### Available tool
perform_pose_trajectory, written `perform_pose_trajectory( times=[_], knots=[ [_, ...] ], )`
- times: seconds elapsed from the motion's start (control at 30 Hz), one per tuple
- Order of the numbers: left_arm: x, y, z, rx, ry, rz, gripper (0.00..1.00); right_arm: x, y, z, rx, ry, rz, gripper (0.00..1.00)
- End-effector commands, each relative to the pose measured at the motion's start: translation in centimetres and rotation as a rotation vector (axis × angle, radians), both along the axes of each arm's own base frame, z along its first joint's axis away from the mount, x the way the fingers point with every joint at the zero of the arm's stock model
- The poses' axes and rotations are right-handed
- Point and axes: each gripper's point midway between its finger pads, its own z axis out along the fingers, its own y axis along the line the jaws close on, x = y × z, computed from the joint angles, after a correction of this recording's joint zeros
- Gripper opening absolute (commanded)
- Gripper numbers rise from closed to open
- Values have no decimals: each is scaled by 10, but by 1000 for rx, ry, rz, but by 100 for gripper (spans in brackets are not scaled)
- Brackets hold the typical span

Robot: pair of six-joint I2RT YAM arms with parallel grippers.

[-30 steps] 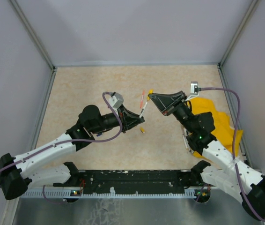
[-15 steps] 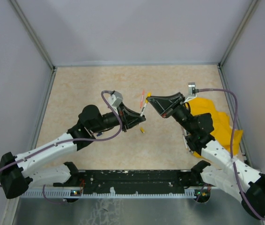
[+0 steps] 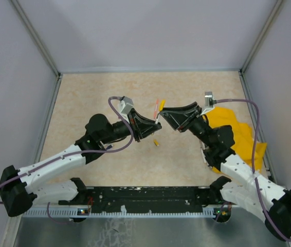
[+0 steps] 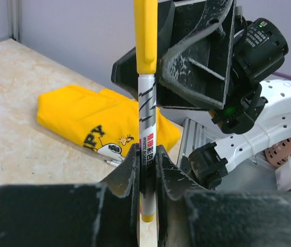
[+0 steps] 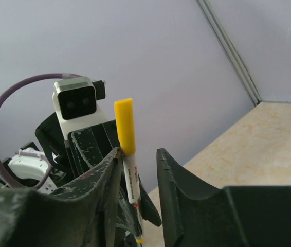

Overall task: Insert the pens into the pen caps
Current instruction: Insert the pen cap onto the pen, then press the pen cap onto the pen.

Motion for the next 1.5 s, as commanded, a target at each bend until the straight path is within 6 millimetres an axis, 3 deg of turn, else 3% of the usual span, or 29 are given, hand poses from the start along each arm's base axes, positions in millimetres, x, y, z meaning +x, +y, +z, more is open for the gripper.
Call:
perform_pose_trajectory(
  times=[0.0,0.17,0.33,0.5,0.63,0.83,1.0,1.47],
  knots=[
    [-4,4,41,-88,-72,0,0,-7,-10,19,-4,-52,-37,36],
    [-4,12,38,-54,-59,35,0,-10,-20,38,-34,-57,-92,45],
    [-7,14,34,-11,-62,20,0,-6,-36,59,-51,-21,-183,47],
    [-21,10,25,3,-44,-61,0,-2,-37,85,-64,26,-198,47],
    [-25,9,21,-9,-31,-82,0,0,-25,93,-99,41,-150,47],
    [-27,11,21,-17,-36,-86,0,5,-4,83,-199,67,-64,46],
    [-26,11,20,-12,-35,-81,0,-3,12,73,-234,40,38,41],
    [-19,14,21,-31,-28,-33,0,-6,18,50,-304,30,79,35]
  ],
)
